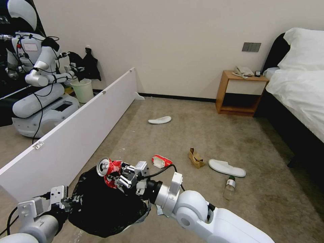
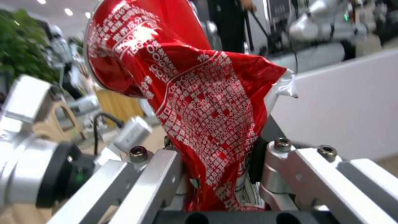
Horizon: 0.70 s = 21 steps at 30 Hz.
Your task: Pick up the trash bin, then pick up the garbage from the floor and place it into the trash bin.
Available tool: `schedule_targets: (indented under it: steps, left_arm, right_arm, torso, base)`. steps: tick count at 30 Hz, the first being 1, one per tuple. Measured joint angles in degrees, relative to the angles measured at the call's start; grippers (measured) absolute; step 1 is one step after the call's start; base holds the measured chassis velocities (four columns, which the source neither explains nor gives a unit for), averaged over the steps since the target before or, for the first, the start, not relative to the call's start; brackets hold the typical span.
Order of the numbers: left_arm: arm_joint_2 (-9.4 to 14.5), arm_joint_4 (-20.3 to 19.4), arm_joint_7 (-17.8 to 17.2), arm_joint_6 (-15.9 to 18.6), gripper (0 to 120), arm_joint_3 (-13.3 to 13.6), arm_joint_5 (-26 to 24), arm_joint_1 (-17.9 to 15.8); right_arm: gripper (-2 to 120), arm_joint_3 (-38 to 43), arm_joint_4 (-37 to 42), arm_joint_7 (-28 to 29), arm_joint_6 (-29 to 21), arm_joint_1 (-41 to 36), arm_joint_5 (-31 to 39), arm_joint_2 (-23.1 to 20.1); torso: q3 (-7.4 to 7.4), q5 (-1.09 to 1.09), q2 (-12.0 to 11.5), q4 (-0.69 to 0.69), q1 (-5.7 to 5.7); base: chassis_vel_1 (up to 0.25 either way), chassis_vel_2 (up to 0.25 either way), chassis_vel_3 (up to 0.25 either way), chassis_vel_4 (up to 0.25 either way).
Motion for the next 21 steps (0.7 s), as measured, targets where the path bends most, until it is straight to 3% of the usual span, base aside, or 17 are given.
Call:
schedule_targets:
  steps: [6, 9, 13, 15, 19, 21]
  left_arm:
    - [0.05, 0.0, 0.0, 0.0, 3, 0.03, -0.02, 0.02]
    - [0.02, -0.02, 0.05, 0.0, 3, 0.03, -0.05, 0.05]
    - [-0.02, -0.12, 0.08, 0.0, 3, 0.07, -0.05, 0.2]
    - [-0.02, -0.21, 0.1, 0.0, 3, 0.12, -0.06, 0.24]
    - [0.05, -0.21, 0.11, 0.0, 3, 0.13, -0.07, 0.24]
    - [0.15, -0.14, 0.15, 0.0, 3, 0.13, -0.17, 0.21]
  right_arm:
    - [36, -1.3, 2.48, 7.05, -7.1, 0.81, 3.27, -0.13]
    - [53, -2.13, 3.67, 10.74, -10.99, 0.96, 4.75, 0.41]
    - [63, -2.18, 3.76, 11.36, -11.8, 0.96, 5.14, 0.61]
    - [75, -2.21, 3.76, 11.76, -11.98, 1.06, 5.44, 0.74]
    - [85, -2.21, 3.76, 11.88, -12.08, 1.09, 5.79, 0.81]
    - [95, -2.21, 3.92, 12.15, -12.19, 1.04, 6.22, 0.8]
  torso:
    - [0.0, -0.01, 0.0, 0.0, 0.0]
    - [0.0, -0.01, 0.0, 0.0, 0.0]
    - [0.0, -0.01, 0.0, 0.0, 0.0]
    - [0.0, -0.01, 0.0, 0.0, 0.0]
    - [0.0, -0.01, 0.0, 0.0, 0.0]
    - [0.0, -0.01, 0.0, 0.0, 0.0]
  base:
    - [0.0, 0.0, 0.0, 0.0]
    - [0.0, 0.0, 0.0, 0.0]
    - [0.0, 0.0, 0.0, 0.0]
    - [0.0, 0.0, 0.0, 0.0]
    - [0.0, 0.0, 0.0, 0.0]
    - [0.0, 0.0, 0.0, 0.0]
